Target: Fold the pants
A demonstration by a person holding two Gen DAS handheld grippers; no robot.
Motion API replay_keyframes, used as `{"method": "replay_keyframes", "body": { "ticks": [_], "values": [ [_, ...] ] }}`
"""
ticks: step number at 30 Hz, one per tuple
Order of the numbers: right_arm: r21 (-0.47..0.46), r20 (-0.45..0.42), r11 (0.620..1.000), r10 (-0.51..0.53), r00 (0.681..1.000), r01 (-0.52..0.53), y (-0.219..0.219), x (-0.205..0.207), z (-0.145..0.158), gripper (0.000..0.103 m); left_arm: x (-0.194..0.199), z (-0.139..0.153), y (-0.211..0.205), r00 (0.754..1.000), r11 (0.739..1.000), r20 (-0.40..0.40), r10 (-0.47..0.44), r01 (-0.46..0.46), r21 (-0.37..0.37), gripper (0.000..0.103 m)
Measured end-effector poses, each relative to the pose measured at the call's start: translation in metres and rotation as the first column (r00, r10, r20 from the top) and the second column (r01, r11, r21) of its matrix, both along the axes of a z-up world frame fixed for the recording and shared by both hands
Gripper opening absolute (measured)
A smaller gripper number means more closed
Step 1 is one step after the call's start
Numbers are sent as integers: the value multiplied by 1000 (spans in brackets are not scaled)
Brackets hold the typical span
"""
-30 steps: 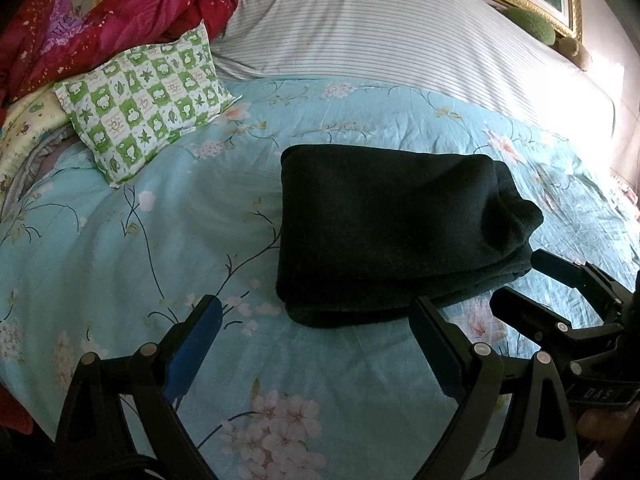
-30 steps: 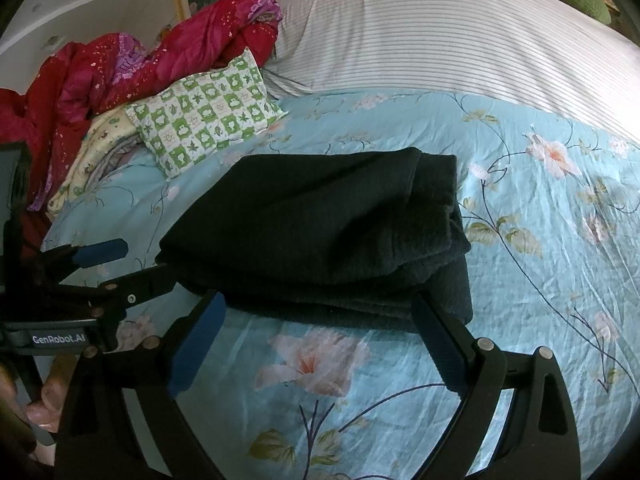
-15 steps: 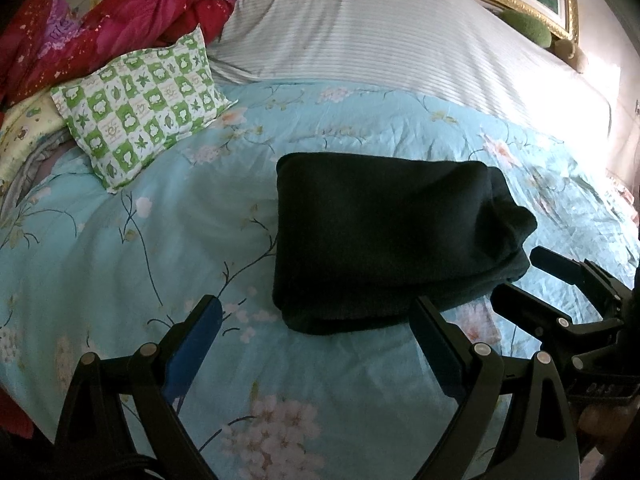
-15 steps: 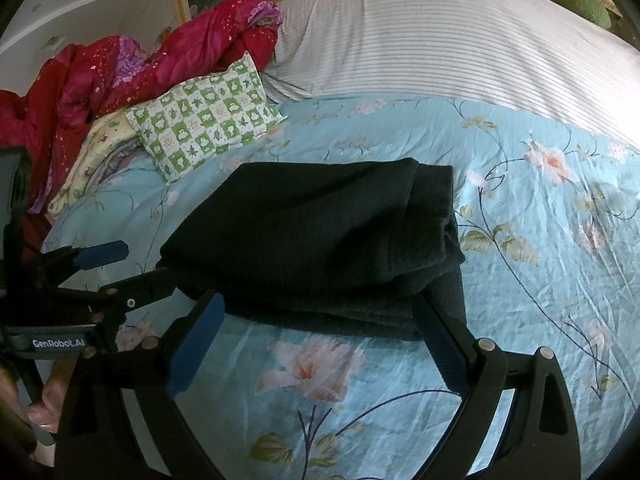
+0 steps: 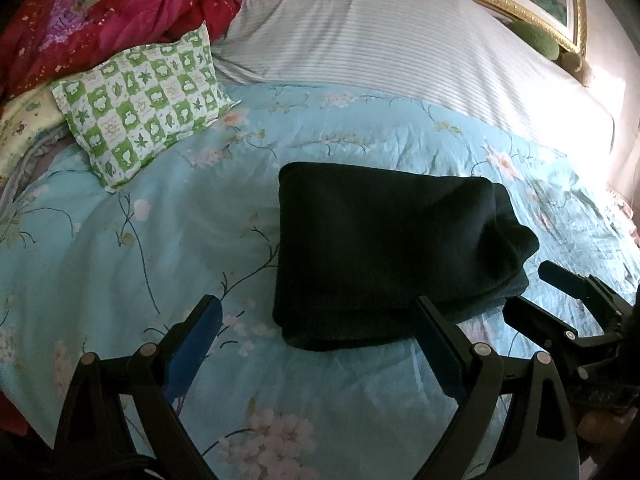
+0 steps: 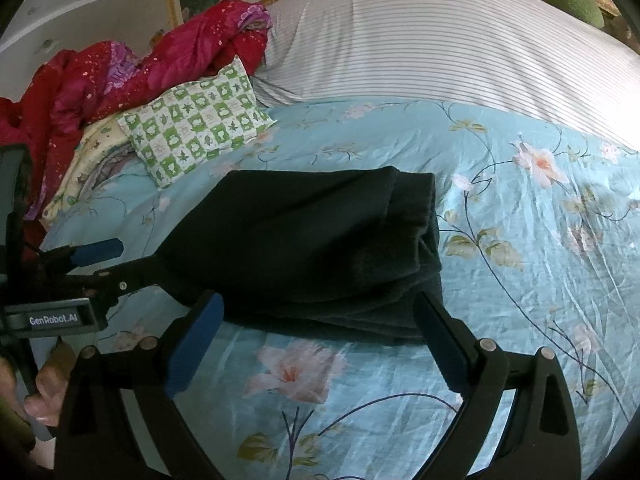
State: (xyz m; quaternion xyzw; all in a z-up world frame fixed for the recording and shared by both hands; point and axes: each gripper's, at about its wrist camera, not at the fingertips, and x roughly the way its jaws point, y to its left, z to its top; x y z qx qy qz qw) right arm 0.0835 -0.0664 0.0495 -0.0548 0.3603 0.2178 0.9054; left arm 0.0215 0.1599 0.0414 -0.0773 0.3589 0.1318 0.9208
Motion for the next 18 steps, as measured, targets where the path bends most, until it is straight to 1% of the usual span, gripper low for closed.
{"method": "replay_keyframes", "body": {
  "ticks": [8, 18],
  "values": [
    [-10, -6, 1000, 0, 1000, 0, -1, 6, 5, 96, 7, 2, 4, 1000, 1000, -8, 5, -5, -21, 95],
    [-1, -9, 1000, -3, 1000, 3, -5, 9, 6, 97, 13, 3, 1, 1000, 1000, -13, 5, -5, -19, 95]
  ]
}}
